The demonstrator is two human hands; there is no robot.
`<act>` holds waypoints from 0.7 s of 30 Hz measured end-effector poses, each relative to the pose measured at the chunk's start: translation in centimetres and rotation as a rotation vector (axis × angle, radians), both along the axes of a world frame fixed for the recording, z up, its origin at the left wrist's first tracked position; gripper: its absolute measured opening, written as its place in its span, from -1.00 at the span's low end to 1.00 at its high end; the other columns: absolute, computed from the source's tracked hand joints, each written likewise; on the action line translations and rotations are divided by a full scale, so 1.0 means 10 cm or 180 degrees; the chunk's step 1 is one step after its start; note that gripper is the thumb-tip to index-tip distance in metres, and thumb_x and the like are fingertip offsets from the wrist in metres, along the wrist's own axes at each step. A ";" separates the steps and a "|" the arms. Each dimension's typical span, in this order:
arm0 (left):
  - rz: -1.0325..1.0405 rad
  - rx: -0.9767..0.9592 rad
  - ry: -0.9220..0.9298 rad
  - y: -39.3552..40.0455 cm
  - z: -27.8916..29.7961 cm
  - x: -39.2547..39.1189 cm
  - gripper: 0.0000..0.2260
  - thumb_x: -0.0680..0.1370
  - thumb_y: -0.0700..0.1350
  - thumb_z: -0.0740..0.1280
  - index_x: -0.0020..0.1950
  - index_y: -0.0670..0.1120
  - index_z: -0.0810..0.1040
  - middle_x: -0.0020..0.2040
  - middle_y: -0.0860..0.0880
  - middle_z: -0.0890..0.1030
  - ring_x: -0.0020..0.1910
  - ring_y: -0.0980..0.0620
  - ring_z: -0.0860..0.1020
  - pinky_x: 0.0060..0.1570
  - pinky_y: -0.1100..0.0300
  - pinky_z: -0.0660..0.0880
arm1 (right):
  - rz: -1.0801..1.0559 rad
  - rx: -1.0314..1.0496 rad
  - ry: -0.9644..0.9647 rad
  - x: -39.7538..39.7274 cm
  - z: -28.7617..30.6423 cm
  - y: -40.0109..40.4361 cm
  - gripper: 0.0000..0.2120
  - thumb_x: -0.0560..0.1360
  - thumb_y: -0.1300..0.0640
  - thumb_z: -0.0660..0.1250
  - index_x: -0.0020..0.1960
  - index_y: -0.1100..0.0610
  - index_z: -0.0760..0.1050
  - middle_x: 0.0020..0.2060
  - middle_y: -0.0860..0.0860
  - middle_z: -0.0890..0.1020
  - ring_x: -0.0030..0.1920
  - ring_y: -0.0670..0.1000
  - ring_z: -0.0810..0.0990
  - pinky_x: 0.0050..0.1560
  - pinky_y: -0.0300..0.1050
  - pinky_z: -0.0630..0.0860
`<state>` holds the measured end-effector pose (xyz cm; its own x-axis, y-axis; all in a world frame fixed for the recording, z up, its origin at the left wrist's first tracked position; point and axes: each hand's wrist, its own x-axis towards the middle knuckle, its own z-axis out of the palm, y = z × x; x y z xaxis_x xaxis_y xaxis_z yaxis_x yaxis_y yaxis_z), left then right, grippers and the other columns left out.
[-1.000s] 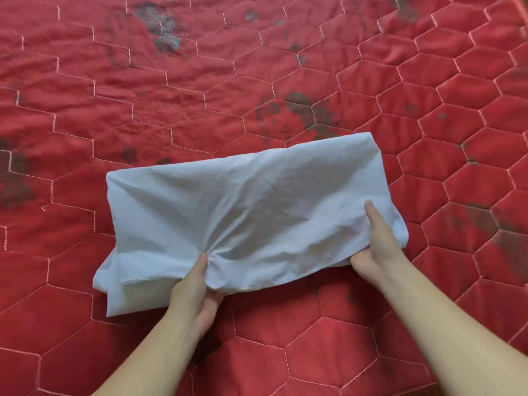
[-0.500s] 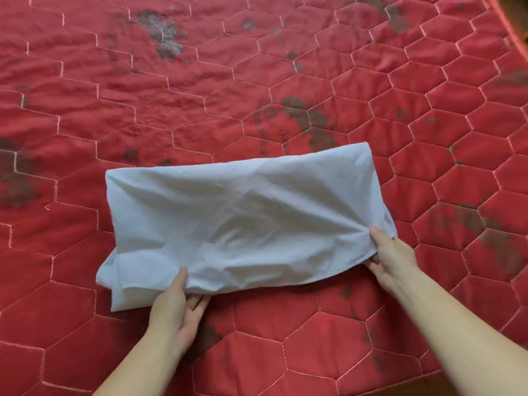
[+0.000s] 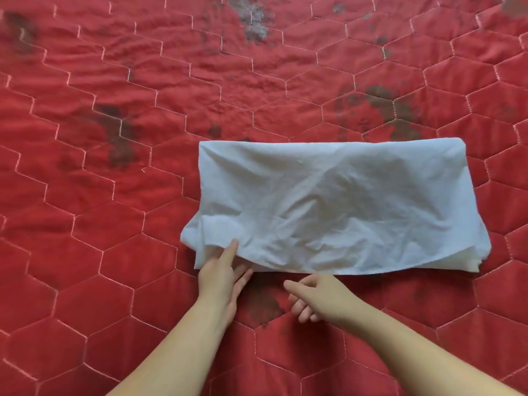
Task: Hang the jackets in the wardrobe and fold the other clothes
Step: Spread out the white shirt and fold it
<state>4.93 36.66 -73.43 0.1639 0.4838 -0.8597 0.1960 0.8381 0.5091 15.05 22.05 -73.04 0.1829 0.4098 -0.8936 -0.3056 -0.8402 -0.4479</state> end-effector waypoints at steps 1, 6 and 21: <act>0.0144 0.0105 -0.0008 0.07 0.02 0.00 -0.82 0.56 -0.06 0.37 0.17 0.00 0.58 0.04 0.01 0.68 -0.01 0.00 0.65 -0.12 0.14 0.55 | 0.0193 0.0118 -0.0018 -0.06 0.04 0.11 -0.64 0.57 -0.06 0.26 -0.13 0.22 0.60 -0.37 0.05 0.65 -0.41 -0.05 0.58 -0.37 -0.29 0.43; 0.0311 0.0594 0.0299 0.41 0.03 -0.02 -0.83 0.52 -0.10 0.44 0.09 -0.05 0.59 -0.03 -0.02 0.66 -0.09 0.03 0.63 -0.15 0.12 0.58 | 0.0705 0.0433 -0.0575 -0.25 0.15 0.44 -0.68 0.55 -0.01 0.28 -0.17 0.22 0.61 -0.32 0.09 0.67 -0.43 -0.10 0.56 -0.36 -0.30 0.49; -0.1540 0.2236 0.1487 0.68 -0.10 -0.22 -0.74 0.56 -0.07 0.29 0.15 -0.21 0.57 0.04 -0.13 0.61 0.04 -0.10 0.52 0.02 0.14 0.36 | 0.1100 0.1109 -0.2825 -0.33 0.00 1.06 -0.69 0.47 -0.01 0.34 0.20 -0.06 0.45 -0.02 -0.13 0.50 -0.17 -0.08 0.51 -0.10 -0.06 0.50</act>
<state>2.69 43.42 -74.41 0.1956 0.8815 -0.4298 0.7487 0.1488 0.6460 11.79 32.62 -73.05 0.5448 0.7779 -0.3131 0.4919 -0.5988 -0.6320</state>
